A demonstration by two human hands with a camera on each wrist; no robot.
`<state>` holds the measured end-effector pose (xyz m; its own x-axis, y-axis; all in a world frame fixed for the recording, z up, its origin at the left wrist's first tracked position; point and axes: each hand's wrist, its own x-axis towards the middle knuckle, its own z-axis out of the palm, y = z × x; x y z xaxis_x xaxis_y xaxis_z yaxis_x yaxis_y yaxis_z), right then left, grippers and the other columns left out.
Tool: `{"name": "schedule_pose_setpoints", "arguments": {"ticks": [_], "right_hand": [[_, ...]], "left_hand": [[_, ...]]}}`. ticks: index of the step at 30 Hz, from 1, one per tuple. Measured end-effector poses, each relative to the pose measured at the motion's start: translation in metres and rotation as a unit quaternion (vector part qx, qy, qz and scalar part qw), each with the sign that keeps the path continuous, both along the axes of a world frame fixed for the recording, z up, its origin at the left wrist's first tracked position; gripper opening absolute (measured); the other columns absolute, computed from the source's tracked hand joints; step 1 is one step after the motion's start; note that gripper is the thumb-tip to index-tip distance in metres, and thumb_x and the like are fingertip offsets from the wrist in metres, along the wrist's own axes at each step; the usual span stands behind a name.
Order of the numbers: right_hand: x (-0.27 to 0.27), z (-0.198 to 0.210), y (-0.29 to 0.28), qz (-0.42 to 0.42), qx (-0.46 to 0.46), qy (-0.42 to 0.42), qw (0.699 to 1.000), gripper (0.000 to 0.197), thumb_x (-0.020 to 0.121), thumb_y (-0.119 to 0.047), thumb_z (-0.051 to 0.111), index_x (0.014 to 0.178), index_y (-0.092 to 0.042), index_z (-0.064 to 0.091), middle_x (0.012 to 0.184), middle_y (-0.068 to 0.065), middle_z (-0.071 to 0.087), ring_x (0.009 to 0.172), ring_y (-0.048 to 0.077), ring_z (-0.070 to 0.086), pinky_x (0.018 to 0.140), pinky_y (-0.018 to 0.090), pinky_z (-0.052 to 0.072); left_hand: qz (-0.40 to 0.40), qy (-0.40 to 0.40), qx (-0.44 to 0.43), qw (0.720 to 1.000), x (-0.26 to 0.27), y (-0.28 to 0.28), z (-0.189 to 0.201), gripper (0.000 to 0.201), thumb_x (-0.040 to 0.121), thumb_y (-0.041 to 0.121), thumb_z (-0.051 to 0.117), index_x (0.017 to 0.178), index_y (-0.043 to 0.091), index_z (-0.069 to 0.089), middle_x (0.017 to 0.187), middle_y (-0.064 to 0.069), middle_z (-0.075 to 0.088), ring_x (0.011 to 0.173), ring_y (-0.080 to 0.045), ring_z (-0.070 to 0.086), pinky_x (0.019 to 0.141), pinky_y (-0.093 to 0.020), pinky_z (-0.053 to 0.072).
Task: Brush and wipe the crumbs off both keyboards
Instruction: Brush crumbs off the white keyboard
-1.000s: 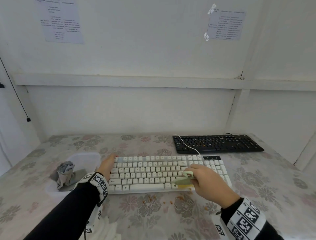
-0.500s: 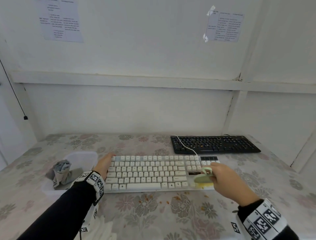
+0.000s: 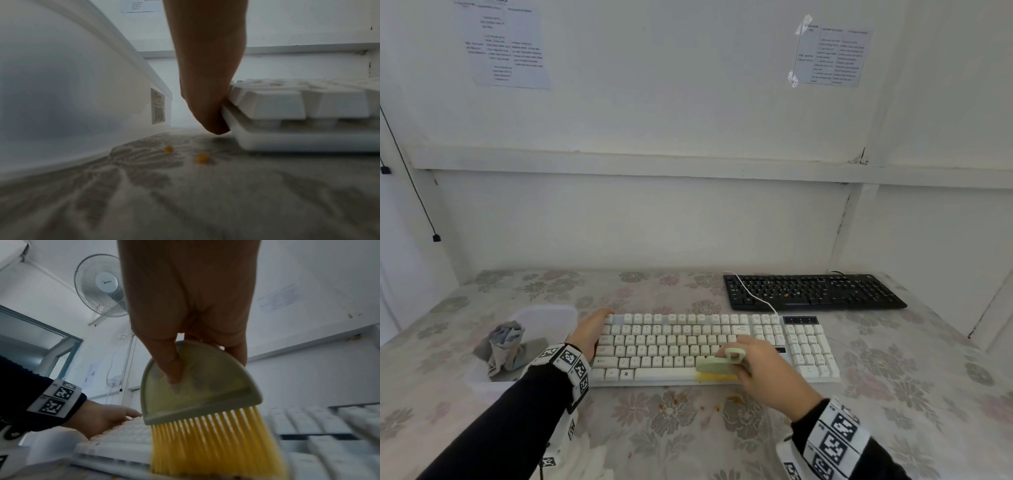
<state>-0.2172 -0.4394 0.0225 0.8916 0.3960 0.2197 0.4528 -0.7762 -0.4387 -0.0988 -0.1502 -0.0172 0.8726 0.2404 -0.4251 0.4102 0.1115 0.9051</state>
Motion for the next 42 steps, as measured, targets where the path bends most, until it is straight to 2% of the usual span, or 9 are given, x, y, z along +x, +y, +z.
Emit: {"name": "schedule_pose_setpoints", "arguments": {"ticks": [6, 9, 14, 17, 20, 24, 32, 37, 42], "right_hand": [[-0.011, 0.013, -0.064, -0.099, -0.073, 0.007, 0.992, 0.024, 0.09, -0.007, 0.05, 0.099, -0.026, 0.063, 0.088, -0.017, 0.049, 0.088, 0.007, 0.048, 0.073, 0.012, 0.036], [-0.013, 0.021, -0.079, -0.127, -0.101, -0.006, 0.987, 0.021, 0.087, -0.006, 0.049, 0.089, -0.023, 0.06, 0.08, -0.015, 0.046, 0.081, 0.011, 0.047, 0.068, 0.02, 0.04], [-0.007, 0.023, -0.049, -0.048, -0.013, -0.003, 0.999, 0.026, 0.086, -0.002, 0.053, 0.101, -0.019, 0.066, 0.087, -0.021, 0.049, 0.085, -0.002, 0.047, 0.074, 0.005, 0.033], [-0.002, 0.012, -0.04, -0.031, -0.002, 0.005, 1.0, 0.028, 0.085, 0.0, 0.055, 0.101, -0.02, 0.066, 0.088, -0.031, 0.043, 0.086, -0.009, 0.045, 0.075, 0.002, 0.032], [-0.003, 0.011, -0.058, -0.059, -0.011, 0.015, 0.998, 0.029, 0.085, 0.002, 0.053, 0.099, -0.02, 0.066, 0.089, -0.025, 0.048, 0.086, -0.008, 0.046, 0.074, 0.005, 0.033], [-0.008, 0.019, -0.085, -0.12, -0.034, 0.008, 0.992, 0.03, 0.084, 0.004, 0.051, 0.099, -0.016, 0.067, 0.096, -0.001, 0.06, 0.091, 0.015, 0.054, 0.08, 0.024, 0.043], [0.0, 0.015, -0.053, 0.005, 0.016, 0.034, 0.999, 0.023, 0.087, -0.004, 0.056, 0.099, -0.022, 0.065, 0.09, -0.026, 0.05, 0.087, -0.011, 0.047, 0.077, 0.001, 0.034], [0.004, 0.009, -0.068, -0.042, -0.007, 0.05, 0.998, 0.022, 0.087, -0.001, 0.054, 0.099, -0.014, 0.067, 0.093, -0.011, 0.055, 0.092, 0.008, 0.053, 0.079, 0.01, 0.037], [-0.001, 0.012, -0.122, -0.15, -0.039, 0.067, 0.986, 0.024, 0.088, -0.002, 0.053, 0.094, -0.023, 0.063, 0.093, -0.009, 0.056, 0.086, 0.005, 0.052, 0.068, 0.008, 0.036]], "left_hand": [[-0.009, 0.003, -0.02, 1.0, -0.001, 0.001, -0.002, 0.021, 0.095, 0.026, 0.049, 0.082, 0.012, 0.057, 0.07, -0.013, 0.063, 0.065, -0.027, 0.059, 0.061, -0.033, 0.048], [-0.011, 0.004, -0.027, 1.0, -0.001, 0.001, -0.002, 0.021, 0.097, 0.027, 0.049, 0.084, 0.012, 0.057, 0.077, -0.014, 0.064, 0.07, -0.028, 0.06, 0.066, -0.035, 0.049], [-0.017, 0.011, -0.018, 1.0, -0.001, 0.001, -0.001, 0.023, 0.096, 0.028, 0.049, 0.083, 0.011, 0.059, 0.072, -0.014, 0.067, 0.072, -0.029, 0.062, 0.068, -0.035, 0.051], [-0.013, 0.009, -0.026, 1.0, -0.002, 0.002, -0.001, 0.021, 0.097, 0.031, 0.05, 0.091, 0.013, 0.059, 0.09, -0.017, 0.066, 0.083, -0.031, 0.063, 0.078, -0.04, 0.052], [-0.009, 0.008, -0.03, 0.999, -0.001, 0.005, -0.004, 0.022, 0.096, 0.035, 0.051, 0.095, 0.015, 0.06, 0.104, -0.019, 0.063, 0.098, -0.035, 0.061, 0.092, -0.046, 0.048], [-0.005, 0.012, -0.032, 0.999, -0.001, 0.001, -0.002, 0.02, 0.097, 0.032, 0.051, 0.092, 0.014, 0.059, 0.093, -0.018, 0.064, 0.082, -0.031, 0.061, 0.088, -0.045, 0.048], [-0.01, 0.018, -0.02, 1.0, 0.003, 0.001, -0.005, 0.021, 0.096, 0.03, 0.052, 0.09, 0.012, 0.059, 0.087, -0.018, 0.065, 0.078, -0.031, 0.061, 0.082, -0.043, 0.05], [-0.018, 0.021, -0.021, 0.999, 0.006, 0.003, -0.008, 0.022, 0.096, 0.032, 0.051, 0.093, 0.012, 0.059, 0.086, -0.017, 0.065, 0.078, -0.03, 0.062, 0.071, -0.038, 0.051], [-0.019, 0.02, -0.017, 0.999, 0.007, 0.003, -0.01, 0.021, 0.097, 0.031, 0.049, 0.094, 0.012, 0.057, 0.084, -0.017, 0.064, 0.076, -0.03, 0.061, 0.068, -0.038, 0.049]]}}
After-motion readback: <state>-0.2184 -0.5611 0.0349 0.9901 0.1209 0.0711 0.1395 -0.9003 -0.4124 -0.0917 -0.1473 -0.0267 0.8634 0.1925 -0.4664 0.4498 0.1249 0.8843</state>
